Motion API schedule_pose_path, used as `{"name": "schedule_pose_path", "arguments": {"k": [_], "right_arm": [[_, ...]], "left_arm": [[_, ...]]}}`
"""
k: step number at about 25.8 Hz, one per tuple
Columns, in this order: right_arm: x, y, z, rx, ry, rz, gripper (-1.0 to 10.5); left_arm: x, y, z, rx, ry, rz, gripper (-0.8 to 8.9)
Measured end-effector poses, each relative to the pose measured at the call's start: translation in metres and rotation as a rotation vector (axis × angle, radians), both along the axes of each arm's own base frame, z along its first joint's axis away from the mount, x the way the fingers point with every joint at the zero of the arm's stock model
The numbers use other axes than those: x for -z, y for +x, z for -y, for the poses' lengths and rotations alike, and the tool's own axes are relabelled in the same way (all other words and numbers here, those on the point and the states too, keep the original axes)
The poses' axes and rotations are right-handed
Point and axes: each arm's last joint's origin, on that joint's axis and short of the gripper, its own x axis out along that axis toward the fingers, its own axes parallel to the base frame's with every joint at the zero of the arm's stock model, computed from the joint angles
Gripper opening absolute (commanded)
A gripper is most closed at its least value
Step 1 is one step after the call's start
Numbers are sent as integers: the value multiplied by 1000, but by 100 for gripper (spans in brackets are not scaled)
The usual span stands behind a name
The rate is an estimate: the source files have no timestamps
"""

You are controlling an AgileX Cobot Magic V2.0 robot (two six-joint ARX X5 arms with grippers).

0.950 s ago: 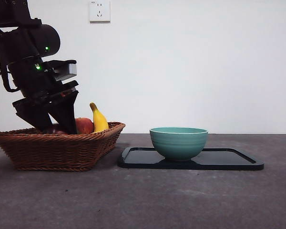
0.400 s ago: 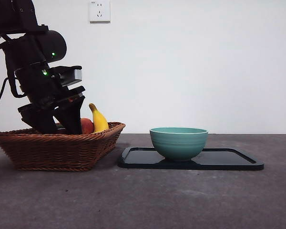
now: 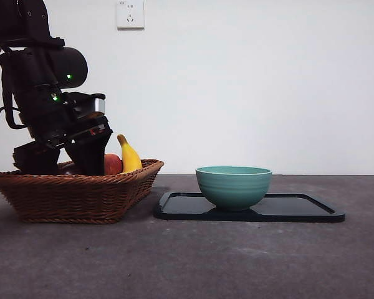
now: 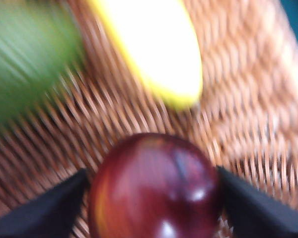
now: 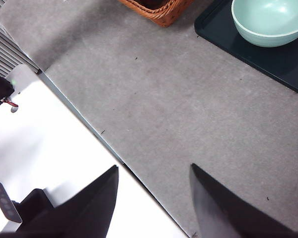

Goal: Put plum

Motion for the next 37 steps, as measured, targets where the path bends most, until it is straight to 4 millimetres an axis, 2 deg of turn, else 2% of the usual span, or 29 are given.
{"name": "schedule_pose_path", "arguments": {"k": [3,11,15,20,28,32,37], "right_arm": [[0,0,0,-1,1,-1,229],[0,0,0,-14,13,-7,229],[0,0,0,-14,14,-7,229],[0,0,0,-14,14,-5,229],[-3,2,-2,-14,34,36,229],[-5,4,-2,-10,45,52,229],[-5,4,-2,-5,49,49,229]], "left_arm": [[-9,-2,-1,-1,-9,33,473],[-57,-18,-6,-15,-53,172,469],[-82,-33,-10,-34,-77,223,469],[-119,-63,-18,-41,-107,285,468],[-168,-124,-31,16,-235,370,468],[-182,-151,-37,56,-300,375,468],[-185,-179,-42,109,-362,273,466]]}}
